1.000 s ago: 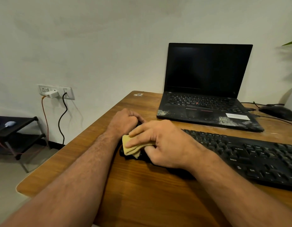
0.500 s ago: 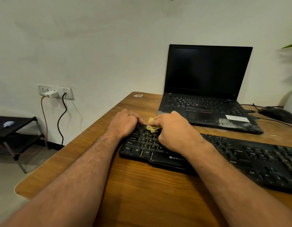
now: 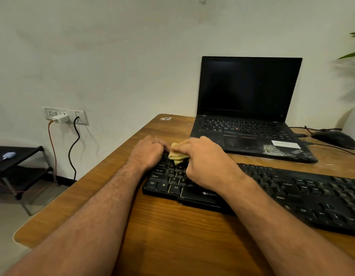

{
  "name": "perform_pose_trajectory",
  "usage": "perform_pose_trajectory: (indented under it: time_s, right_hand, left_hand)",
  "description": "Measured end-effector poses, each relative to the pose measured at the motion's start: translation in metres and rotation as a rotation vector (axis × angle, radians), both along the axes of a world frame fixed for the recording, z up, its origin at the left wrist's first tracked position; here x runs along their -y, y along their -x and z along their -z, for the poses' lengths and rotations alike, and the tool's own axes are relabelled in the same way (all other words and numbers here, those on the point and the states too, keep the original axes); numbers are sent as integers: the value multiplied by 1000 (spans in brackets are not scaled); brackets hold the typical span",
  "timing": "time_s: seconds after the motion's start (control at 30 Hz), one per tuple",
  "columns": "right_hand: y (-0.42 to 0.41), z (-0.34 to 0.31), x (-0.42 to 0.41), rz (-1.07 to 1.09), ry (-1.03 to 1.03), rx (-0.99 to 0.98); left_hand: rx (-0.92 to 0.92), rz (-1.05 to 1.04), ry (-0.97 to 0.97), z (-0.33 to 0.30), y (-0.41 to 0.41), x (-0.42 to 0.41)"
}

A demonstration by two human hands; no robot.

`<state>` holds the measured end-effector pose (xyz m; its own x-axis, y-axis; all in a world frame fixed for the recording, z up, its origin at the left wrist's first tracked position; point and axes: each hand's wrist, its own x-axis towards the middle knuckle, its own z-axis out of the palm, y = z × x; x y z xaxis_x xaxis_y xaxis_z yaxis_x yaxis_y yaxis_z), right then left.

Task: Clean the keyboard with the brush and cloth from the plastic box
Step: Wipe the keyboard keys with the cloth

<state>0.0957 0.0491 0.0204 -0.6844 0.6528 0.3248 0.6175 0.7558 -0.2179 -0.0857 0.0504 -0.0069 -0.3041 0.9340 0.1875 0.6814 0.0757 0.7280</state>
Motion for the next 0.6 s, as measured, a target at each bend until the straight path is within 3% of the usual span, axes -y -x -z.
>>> perform_pose_trajectory:
  time_s: [0.1,0.2,0.4,0.53,0.6]
  right_hand:
    - [-7,-4,10,-142,190,-43]
    - [-12,-6,20,-252,242,-151]
    - [-4,-6,30,-352,135,4]
    - [-16,-6,25,-304,68,-119]
    - [-16,-7,20,-242,-26,-80]
  left_hand:
    - [-3,14,-5,-1,0,1]
    - [7,30,-2,-3,-1,2]
    - [44,31,-7,-5,-6,7]
    - [69,34,0,-4,-5,7]
    - [55,33,8,-5,-3,6]
